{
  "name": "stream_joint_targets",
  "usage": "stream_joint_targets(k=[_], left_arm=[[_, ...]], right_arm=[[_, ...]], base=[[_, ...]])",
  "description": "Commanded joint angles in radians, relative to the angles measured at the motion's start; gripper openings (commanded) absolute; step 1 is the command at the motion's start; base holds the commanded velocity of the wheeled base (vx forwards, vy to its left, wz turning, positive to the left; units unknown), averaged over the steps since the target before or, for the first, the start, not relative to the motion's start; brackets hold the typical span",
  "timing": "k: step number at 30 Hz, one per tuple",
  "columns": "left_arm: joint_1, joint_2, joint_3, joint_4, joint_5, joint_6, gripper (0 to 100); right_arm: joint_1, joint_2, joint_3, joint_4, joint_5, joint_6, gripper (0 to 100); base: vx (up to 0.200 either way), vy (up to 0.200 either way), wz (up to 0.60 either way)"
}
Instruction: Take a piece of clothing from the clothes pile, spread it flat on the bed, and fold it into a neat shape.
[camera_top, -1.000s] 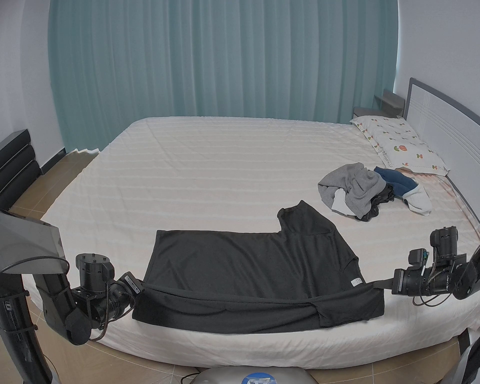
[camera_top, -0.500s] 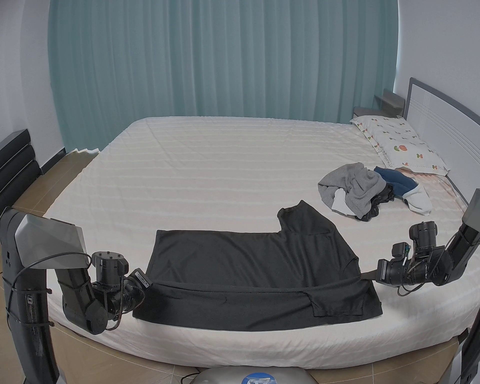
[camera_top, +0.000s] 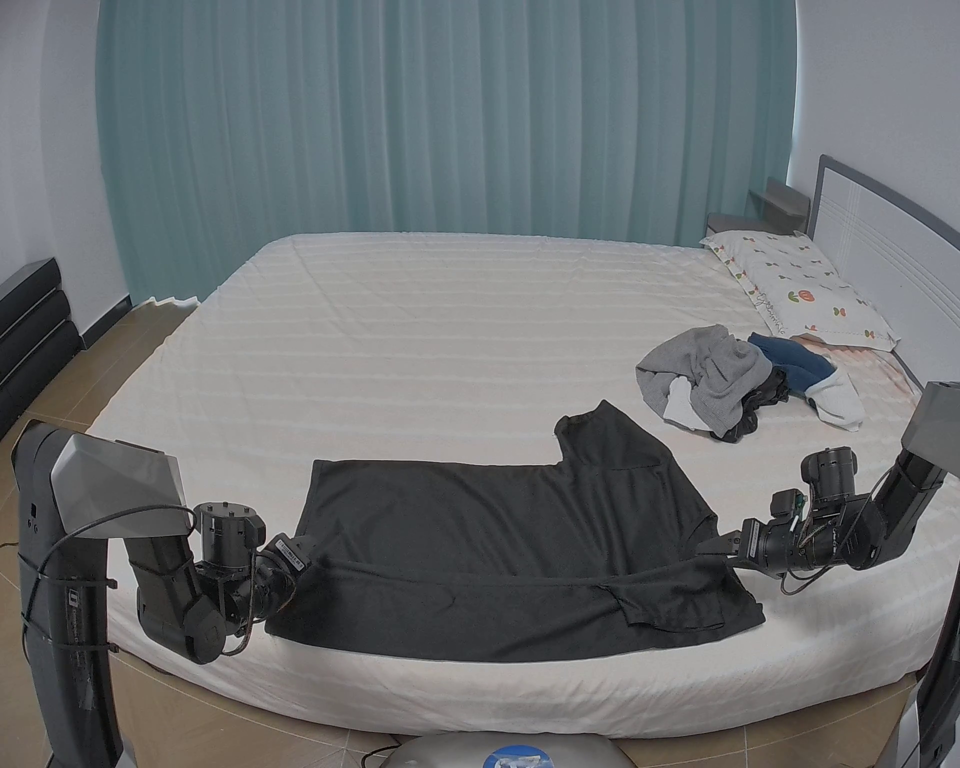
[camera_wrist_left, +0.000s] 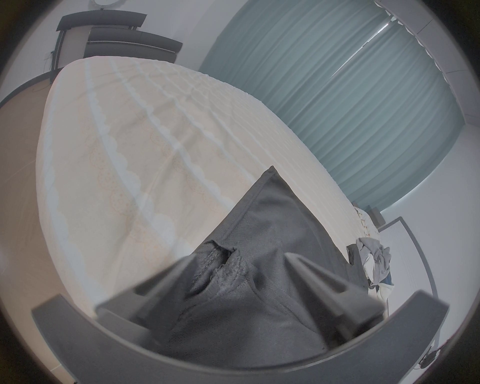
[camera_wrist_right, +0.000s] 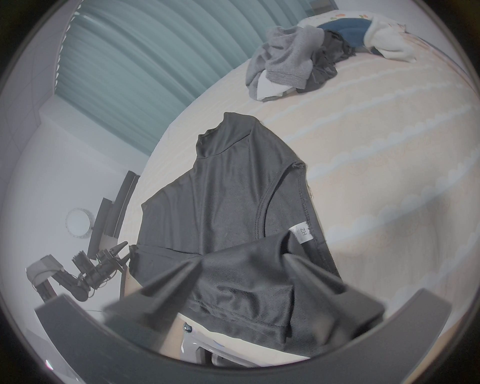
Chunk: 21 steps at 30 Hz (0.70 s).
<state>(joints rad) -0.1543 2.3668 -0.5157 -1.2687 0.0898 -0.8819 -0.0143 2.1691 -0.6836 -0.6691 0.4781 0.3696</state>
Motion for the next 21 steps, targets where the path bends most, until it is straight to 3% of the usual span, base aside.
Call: stream_joint_targets(k=[1, 7, 12, 21], left_arm=[[0.013, -0.011, -0.006, -0.001, 0.004, -0.031, 100], [0.055, -0.116, 0.033, -0.003, 0.007, -0.038, 100], [0.078, -0.202, 0.066, -0.001, -0.001, -0.042, 100], [-0.028, -0.185, 0.12, -0.003, -0.064, -0.055, 100]], right_arm=[[-0.01, -0.034, 0.019, -0.033, 0.001, 0.04, 100], [-0.013, -0.121, 0.065, -0.104, 0.001, 0.198, 100], [-0.003, -0.196, 0.092, -0.118, 0.002, 0.44, 100], [0.002, -0.161, 0.15, -0.201, 0.042, 0.631, 100]], base=[[0.0, 0.0, 0.0], [0.0, 0.0, 0.0], [0.0, 0.0, 0.0], [0.0, 0.0, 0.0]])
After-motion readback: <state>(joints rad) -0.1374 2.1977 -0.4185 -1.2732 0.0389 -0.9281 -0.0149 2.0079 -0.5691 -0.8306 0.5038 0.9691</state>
